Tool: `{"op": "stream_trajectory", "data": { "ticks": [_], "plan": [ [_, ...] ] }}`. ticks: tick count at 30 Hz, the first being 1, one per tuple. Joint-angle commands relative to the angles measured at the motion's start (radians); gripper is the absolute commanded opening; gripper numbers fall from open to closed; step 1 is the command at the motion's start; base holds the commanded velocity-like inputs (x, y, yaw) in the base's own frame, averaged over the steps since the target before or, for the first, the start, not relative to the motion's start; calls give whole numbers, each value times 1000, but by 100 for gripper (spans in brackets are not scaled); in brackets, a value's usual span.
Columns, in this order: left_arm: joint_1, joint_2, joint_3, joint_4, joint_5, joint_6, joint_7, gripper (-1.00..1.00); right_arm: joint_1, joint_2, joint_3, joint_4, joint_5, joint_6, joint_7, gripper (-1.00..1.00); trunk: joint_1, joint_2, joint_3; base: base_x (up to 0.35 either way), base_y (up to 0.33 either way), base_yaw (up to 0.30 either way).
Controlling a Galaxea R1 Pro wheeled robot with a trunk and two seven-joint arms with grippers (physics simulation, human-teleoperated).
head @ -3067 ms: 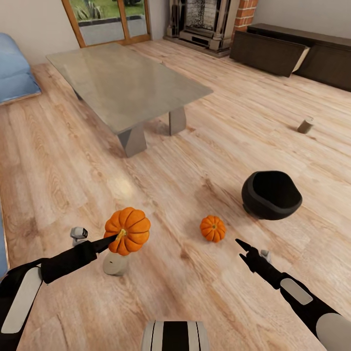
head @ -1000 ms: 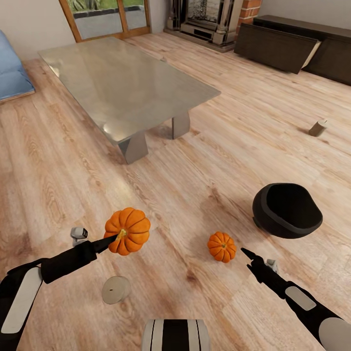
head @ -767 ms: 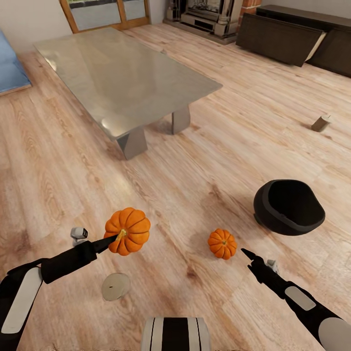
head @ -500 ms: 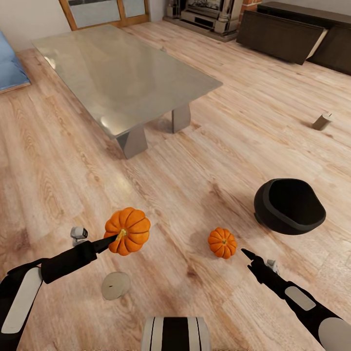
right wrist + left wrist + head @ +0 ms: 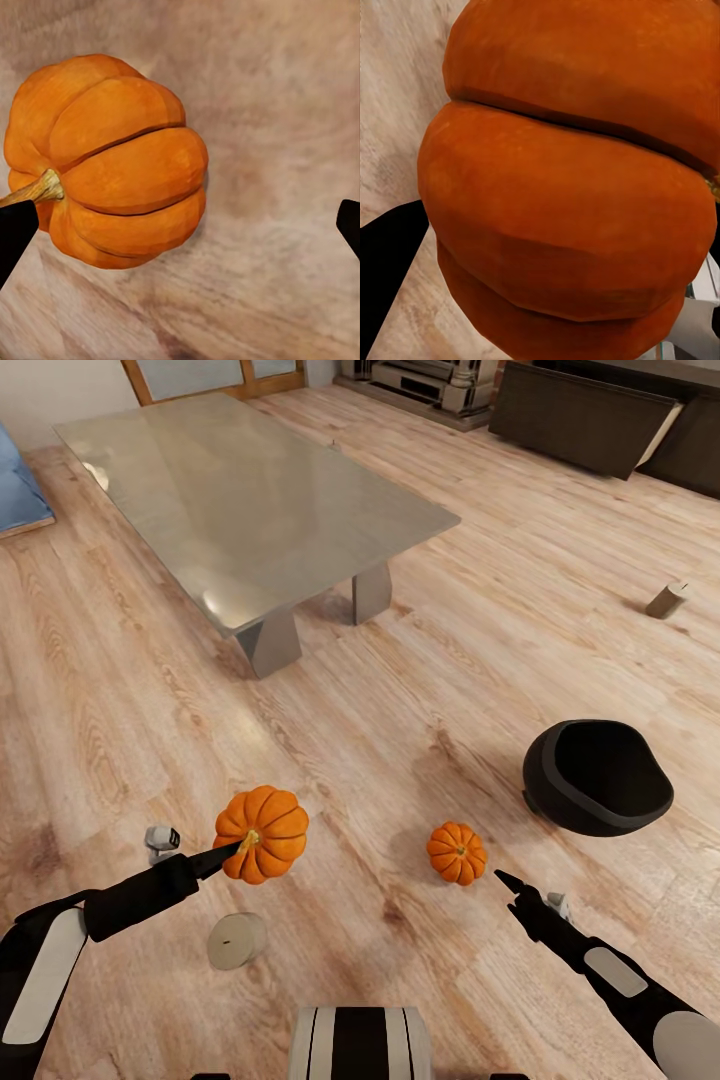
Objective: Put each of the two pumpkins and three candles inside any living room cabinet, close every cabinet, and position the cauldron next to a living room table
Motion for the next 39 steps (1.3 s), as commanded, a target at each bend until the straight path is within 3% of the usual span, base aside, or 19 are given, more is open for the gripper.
{"op": "stream_trajectory", "data": {
  "ticks": [1, 39],
  "plan": [
    [0, 0, 1, 0, 0, 4, -3, -100, -1, -1, 5, 0, -10, 4, 2, 100, 0, 0, -1, 0, 0, 0],
    [0, 0, 1, 0, -1, 4, -3, -100, -1, 4, 7, -15, -6, -35, -17, 100, 0, 0, 0, 14, -19, 1]
  ]
}}
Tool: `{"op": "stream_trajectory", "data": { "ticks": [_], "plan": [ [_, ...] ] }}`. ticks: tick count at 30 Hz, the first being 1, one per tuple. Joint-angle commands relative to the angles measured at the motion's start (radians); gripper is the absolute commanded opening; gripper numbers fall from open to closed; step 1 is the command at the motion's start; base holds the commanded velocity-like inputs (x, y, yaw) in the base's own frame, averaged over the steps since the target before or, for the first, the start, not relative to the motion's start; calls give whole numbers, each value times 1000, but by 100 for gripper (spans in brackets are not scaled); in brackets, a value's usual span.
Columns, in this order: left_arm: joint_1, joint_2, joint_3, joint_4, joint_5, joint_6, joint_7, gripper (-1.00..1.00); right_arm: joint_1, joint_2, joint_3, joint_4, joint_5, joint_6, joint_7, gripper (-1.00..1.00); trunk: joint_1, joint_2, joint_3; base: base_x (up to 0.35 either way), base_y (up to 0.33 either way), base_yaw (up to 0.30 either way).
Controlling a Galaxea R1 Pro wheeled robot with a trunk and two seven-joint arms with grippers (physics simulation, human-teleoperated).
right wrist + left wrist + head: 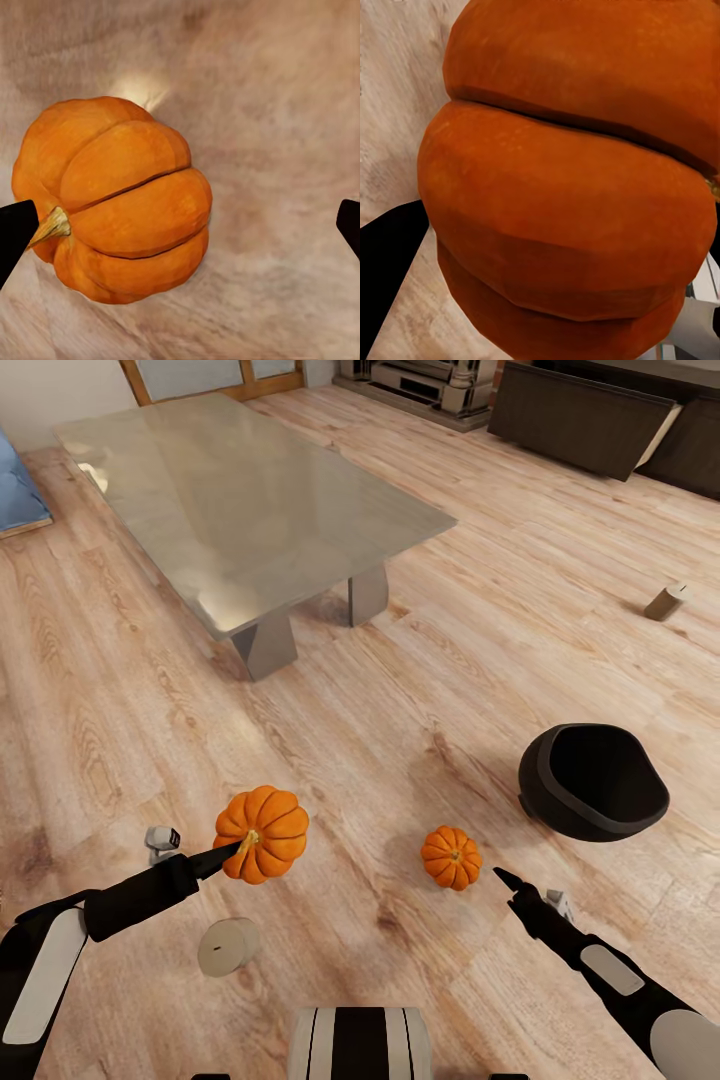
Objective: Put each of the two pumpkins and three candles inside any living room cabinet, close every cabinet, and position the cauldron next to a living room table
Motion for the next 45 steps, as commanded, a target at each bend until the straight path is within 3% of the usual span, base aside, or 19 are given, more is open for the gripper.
{"op": "stream_trajectory", "data": {
  "ticks": [1, 45],
  "plan": [
    [-1, 0, 1, 0, 1, 5, -3, -100, -1, 0, 5, 0, -10, 4, 2, 100, 0, 0, -1, 0, 181, 1],
    [-1, -3, 1, 0, -10, 3, 0, -100, -1, 2, 5, 0, -10, 3, -16, 100, 0, 0, 5, 16, 35, 22]
  ]
}}
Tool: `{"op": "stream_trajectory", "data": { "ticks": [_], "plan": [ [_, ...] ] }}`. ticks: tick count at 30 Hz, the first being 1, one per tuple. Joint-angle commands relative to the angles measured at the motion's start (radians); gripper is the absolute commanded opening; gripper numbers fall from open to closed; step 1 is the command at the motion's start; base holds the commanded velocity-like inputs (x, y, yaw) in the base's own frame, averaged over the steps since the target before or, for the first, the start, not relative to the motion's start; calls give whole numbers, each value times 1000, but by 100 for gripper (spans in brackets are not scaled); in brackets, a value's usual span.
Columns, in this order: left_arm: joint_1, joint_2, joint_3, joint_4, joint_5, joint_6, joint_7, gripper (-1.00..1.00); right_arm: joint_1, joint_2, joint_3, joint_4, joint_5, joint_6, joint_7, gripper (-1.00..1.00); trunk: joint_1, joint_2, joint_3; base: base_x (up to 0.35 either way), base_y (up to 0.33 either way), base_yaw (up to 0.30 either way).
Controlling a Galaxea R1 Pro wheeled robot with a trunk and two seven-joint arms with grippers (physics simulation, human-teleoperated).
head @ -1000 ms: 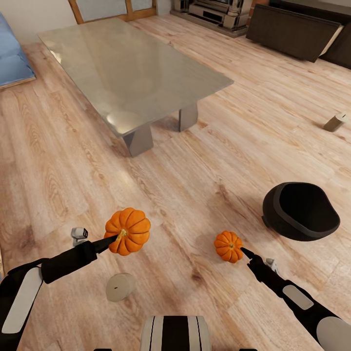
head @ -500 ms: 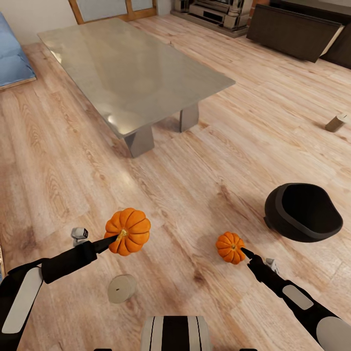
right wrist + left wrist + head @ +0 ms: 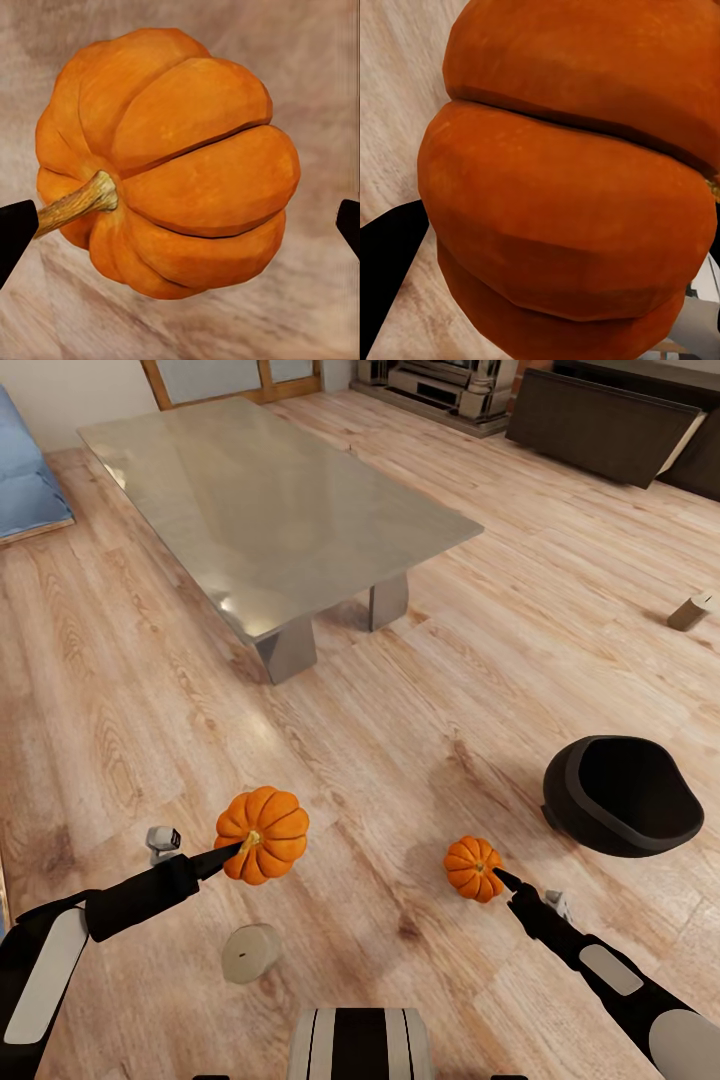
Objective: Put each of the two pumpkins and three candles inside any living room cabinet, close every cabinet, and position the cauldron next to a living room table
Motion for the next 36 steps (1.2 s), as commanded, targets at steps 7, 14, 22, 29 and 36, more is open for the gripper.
{"op": "stream_trajectory", "data": {
  "ticks": [7, 14, 22, 29, 36],
  "plan": [
    [0, 1, 1, 0, 5, 4, -4, -100, -1, -1, 5, 0, -11, 5, -4, 100, 0, 0, -1, 0, 0, 0],
    [0, 1, 1, 0, 9, 4, -6, -100, -1, -1, 5, -1, -10, 6, -4, 100, 0, 0, -4, 0, 0, 0],
    [0, 1, 1, 0, 10, 4, -6, -100, -1, -1, 6, -1, -9, 7, -4, 100, 2, -1, -16, 0, 0, 0],
    [-1, 1, 1, 0, 10, 4, -6, -100, -1, -1, 7, -1, -9, 7, -4, 100, 4, -2, -35, 0, 0, 0],
    [0, 1, 1, 0, 11, 4, -6, -100, -1, -1, 7, -1, -9, 7, -4, 100, 6, -3, -51, 0, 0, 0]
  ]
}}
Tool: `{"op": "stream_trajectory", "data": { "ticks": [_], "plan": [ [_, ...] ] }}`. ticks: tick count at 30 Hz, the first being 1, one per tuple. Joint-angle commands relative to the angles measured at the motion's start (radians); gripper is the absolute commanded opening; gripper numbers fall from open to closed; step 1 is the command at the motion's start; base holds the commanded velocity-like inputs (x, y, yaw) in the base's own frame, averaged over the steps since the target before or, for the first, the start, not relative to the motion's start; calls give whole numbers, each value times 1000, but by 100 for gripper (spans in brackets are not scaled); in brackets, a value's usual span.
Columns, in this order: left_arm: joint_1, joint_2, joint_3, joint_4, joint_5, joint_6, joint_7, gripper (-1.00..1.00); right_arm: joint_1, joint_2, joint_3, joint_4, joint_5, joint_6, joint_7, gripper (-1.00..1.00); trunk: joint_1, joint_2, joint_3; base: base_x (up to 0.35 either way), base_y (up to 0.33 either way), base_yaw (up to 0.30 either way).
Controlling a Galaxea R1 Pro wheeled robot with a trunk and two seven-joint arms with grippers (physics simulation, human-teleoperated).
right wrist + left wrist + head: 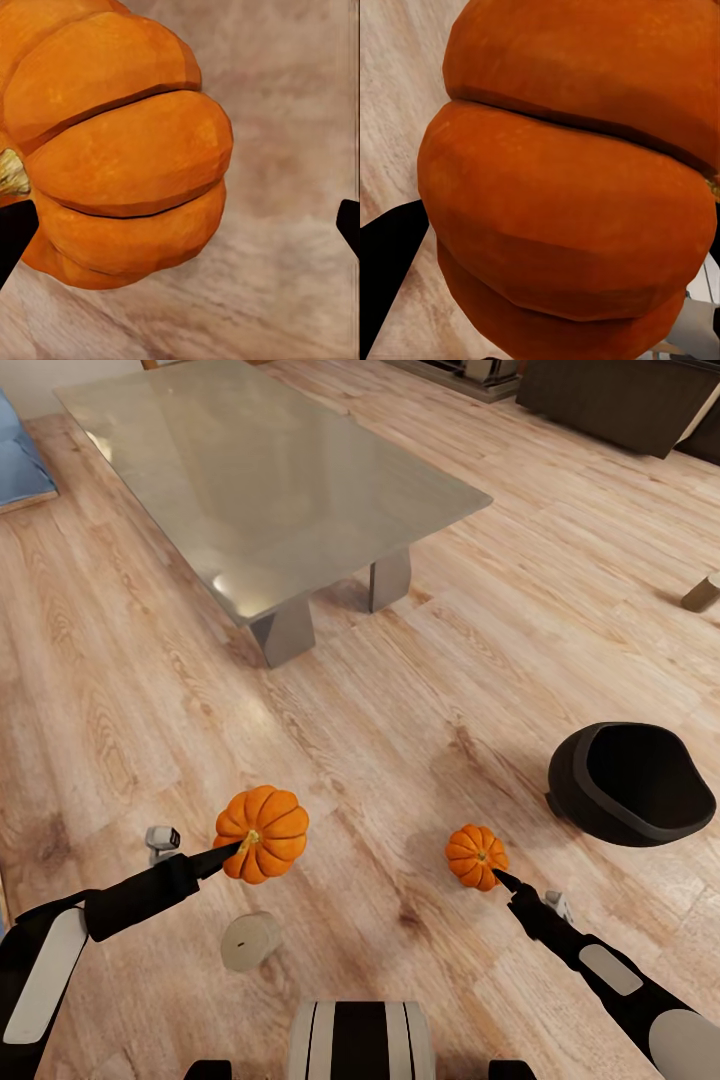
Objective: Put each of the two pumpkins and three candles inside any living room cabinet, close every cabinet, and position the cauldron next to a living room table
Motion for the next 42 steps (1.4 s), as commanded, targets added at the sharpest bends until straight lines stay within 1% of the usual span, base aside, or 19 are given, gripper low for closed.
{"op": "stream_trajectory", "data": {
  "ticks": [1, 14, 26, 32, 42],
  "plan": [
    [-1, 0, 1, 0, 1, 5, -3, -100, -1, -1, 5, 0, -11, 4, 3, 100, 0, 0, -1, 0, 0, 0],
    [0, 0, 1, 0, 2, 5, -3, -100, -1, -1, 7, -1, -9, 4, 3, 100, 0, 0, -1, 1, 0, 0],
    [0, 0, 1, 0, 1, 5, -3, -100, -1, -1, 8, -1, -9, 4, 3, 100, 0, 0, -1, 44, 12, 0],
    [0, 0, 1, 0, 2, 5, -3, -100, -1, -1, 8, -1, -9, 5, 4, 100, 0, 0, -1, 141, -18, 0],
    [0, 0, 1, 0, 0, 5, -2, -100, -1, 0, 9, -2, -8, 6, 3, 100, 0, 0, -1, 9, -2, 0]
  ]
}}
